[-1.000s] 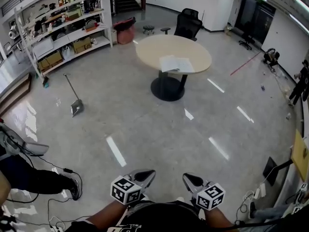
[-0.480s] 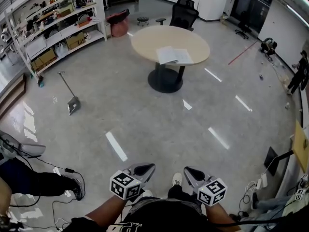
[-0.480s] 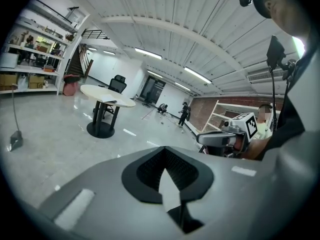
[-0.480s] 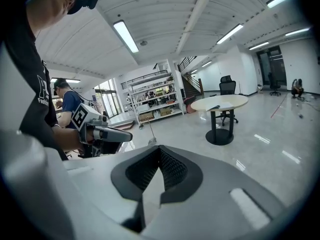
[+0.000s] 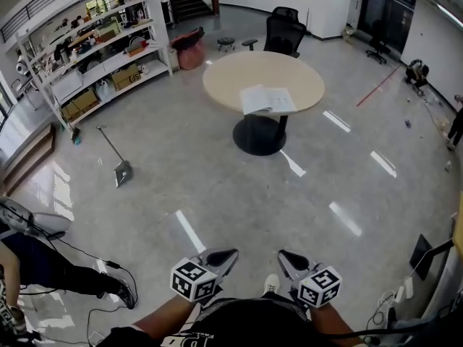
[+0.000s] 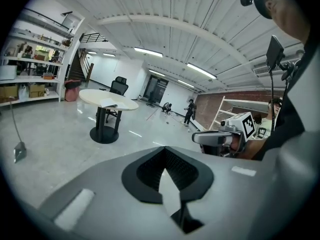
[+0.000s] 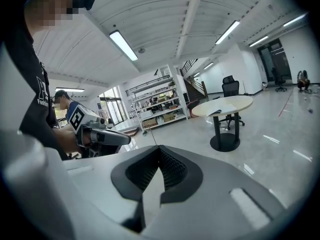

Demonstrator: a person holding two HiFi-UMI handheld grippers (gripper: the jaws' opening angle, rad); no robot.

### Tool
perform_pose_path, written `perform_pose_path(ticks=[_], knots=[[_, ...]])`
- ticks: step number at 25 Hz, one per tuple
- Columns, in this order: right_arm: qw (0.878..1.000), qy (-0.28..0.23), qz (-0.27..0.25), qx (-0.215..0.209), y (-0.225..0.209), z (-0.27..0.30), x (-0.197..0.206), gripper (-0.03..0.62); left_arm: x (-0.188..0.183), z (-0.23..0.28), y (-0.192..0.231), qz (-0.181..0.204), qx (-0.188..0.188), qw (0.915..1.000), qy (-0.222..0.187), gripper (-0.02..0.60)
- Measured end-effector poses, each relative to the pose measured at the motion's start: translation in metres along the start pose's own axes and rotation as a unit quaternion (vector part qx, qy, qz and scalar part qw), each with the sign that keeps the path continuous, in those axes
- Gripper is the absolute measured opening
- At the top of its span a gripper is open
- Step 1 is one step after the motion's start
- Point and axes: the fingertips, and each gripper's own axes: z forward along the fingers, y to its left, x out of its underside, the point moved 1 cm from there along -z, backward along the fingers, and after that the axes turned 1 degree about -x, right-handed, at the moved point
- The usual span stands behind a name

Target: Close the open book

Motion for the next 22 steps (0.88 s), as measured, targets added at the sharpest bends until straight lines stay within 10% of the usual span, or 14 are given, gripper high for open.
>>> perform_pose_path(ticks=[14,22], knots=[[1.000,0.000,0.006,-0.022,-0.159,-0.045,-0.036,0.008,-0.080,0.151,-0.036,-0.002,-0.021,0.9992,-0.034,0.008],[0.999,0.004,0.034,-0.025,-0.189,-0.034,-0.040,0.008,-0.071,0.176,-0.026,-0.006,-0.032,0.9993,0.019,0.008]])
